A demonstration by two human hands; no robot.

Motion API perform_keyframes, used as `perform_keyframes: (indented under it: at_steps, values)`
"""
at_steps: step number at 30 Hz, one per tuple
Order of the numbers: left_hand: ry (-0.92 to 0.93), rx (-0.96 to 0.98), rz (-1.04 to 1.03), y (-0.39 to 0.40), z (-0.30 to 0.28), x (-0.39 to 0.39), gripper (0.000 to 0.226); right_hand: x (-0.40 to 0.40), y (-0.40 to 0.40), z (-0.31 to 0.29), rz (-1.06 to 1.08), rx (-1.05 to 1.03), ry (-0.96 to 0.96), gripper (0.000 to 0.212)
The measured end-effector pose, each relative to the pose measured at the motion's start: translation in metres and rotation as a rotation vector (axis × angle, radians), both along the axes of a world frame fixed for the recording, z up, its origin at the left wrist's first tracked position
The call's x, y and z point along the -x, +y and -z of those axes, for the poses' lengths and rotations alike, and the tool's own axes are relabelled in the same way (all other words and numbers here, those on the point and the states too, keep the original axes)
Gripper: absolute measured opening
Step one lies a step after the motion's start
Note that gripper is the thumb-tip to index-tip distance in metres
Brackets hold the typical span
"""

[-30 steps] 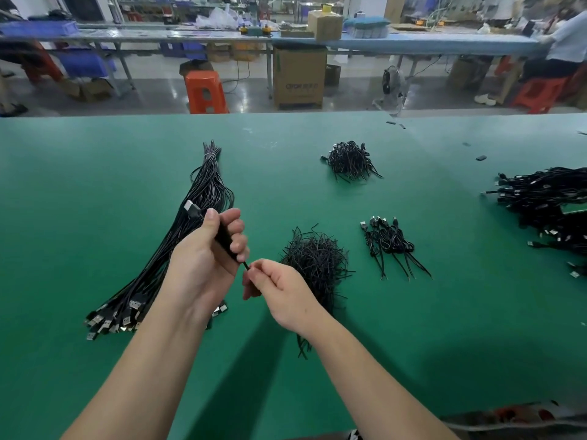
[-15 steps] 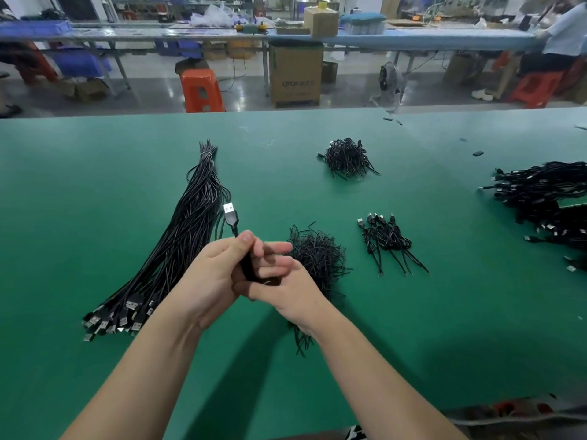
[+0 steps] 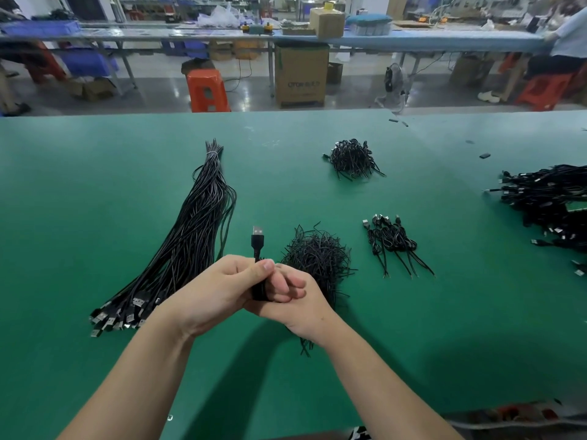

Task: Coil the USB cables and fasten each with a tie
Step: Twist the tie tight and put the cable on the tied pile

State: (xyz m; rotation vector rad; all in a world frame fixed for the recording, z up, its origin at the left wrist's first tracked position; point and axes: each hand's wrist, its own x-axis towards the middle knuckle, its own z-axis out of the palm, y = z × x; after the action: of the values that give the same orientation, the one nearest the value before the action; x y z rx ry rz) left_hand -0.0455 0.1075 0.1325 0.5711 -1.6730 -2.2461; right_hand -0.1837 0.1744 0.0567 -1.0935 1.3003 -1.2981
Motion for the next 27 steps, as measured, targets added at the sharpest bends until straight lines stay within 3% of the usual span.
perform_keyframes:
  at_steps: [5, 9, 18, 24, 27]
  values:
    - [-0.051, 0.028, 0.017, -0.002, -0.006, -0.002, 0.042, -0.002, -0.002, 0.000, 0.036, -0.043, 0.060, 0.030]
    - [-0.094, 0.102, -0.011, 0.000, -0.010, 0.001, 0.044, -0.003, -0.002, -0.002, 0.086, -0.071, 0.099, 0.040]
    - [-0.269, 0.368, -0.248, 0.013, -0.001, 0.012, 0.049, -0.004, 0.003, -0.008, 0.097, -0.119, -0.059, 0.034]
    - [-0.310, 0.517, -0.435, 0.019, 0.011, 0.022, 0.048, -0.001, 0.003, -0.013, 0.046, -0.089, 0.004, 0.020]
    - [-0.267, 0.496, -0.468, 0.019, 0.014, 0.022, 0.048, 0.002, 0.002, -0.013, 0.072, -0.108, -0.007, 0.031]
